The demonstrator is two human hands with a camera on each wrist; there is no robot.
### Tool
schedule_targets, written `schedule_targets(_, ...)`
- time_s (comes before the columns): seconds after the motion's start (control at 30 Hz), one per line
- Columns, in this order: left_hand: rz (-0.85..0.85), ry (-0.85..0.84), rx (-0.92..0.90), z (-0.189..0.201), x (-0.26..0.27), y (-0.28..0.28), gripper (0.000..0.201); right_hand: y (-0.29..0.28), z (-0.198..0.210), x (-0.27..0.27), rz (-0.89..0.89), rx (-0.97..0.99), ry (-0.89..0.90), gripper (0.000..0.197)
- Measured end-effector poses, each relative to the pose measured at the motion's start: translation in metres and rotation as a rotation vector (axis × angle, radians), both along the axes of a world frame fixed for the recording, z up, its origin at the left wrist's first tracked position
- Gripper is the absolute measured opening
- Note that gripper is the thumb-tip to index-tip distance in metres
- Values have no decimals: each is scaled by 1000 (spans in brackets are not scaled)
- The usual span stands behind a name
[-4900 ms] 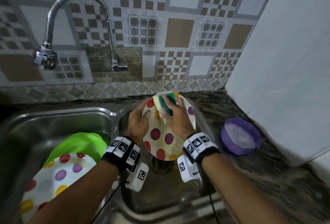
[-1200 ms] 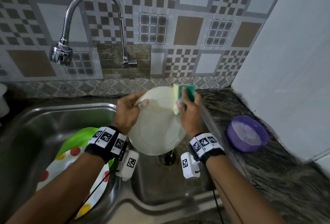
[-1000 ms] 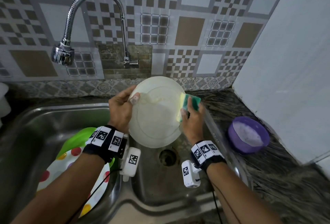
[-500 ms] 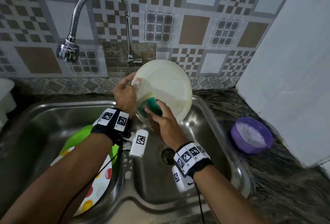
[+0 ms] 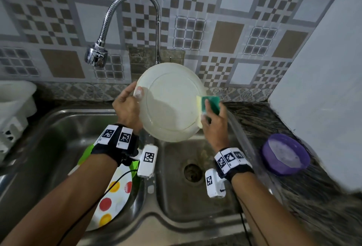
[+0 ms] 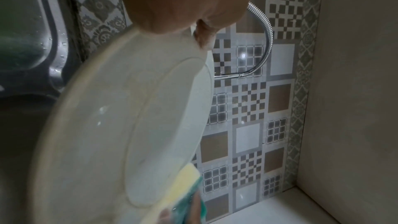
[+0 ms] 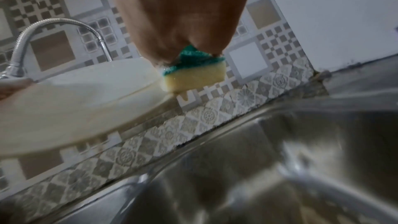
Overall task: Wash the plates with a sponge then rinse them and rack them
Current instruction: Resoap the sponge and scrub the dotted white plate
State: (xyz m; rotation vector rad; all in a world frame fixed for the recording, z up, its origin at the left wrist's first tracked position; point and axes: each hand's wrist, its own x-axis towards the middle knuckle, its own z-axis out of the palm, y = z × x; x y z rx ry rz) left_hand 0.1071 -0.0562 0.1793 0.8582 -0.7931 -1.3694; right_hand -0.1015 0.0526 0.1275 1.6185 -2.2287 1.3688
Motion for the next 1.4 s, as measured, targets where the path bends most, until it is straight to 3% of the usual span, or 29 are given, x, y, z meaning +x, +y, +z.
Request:
schedule_targets(0.1, 69, 56, 44, -6, 8, 0, 31, 12, -20, 27, 48, -17, -51, 46)
schedule_targets(0.2, 121, 61, 68, -17, 21, 1, 26, 21, -32, 69, 208, 152, -119, 52)
schedule_targets(0.3, 178, 0, 69, -25, 37, 4, 25, 19, -40, 107, 347, 139, -21, 58)
schedule_targets(0.43, 245, -226, -29, -33, 81, 2, 27, 10, -38, 134, 439, 77, -9, 50)
schedule_targets(0.6, 211, -427, -222, -48, 145, -8, 19, -3, -26, 141, 320, 25, -95, 47)
schedule_targets(0.73, 157, -849, -247, -82, 182, -17, 8, -8, -23, 138, 271, 82, -122, 48)
schedule_targets(0.8, 117, -978, -264, -102, 194, -19, 11, -7, -24, 137, 247, 92, -135, 48)
schedule_targets(0.97, -160, -1141, -222, -138, 196, -20, 8, -2, -31, 133, 184, 148, -129, 51)
schedule_targets(1.13, -585, -1294, -331, -154, 177, -20, 31, 4, -35, 127, 146, 186, -99, 51)
schedule_targets(1.3, -828, -1320, -209, -170, 158, -9, 26, 12, -36, 119, 102, 188, -88, 50)
schedule_targets(1.4, -948, -1439, -237, -183, 154, -5, 39, 18, -37, 111, 96, 201, -91, 51)
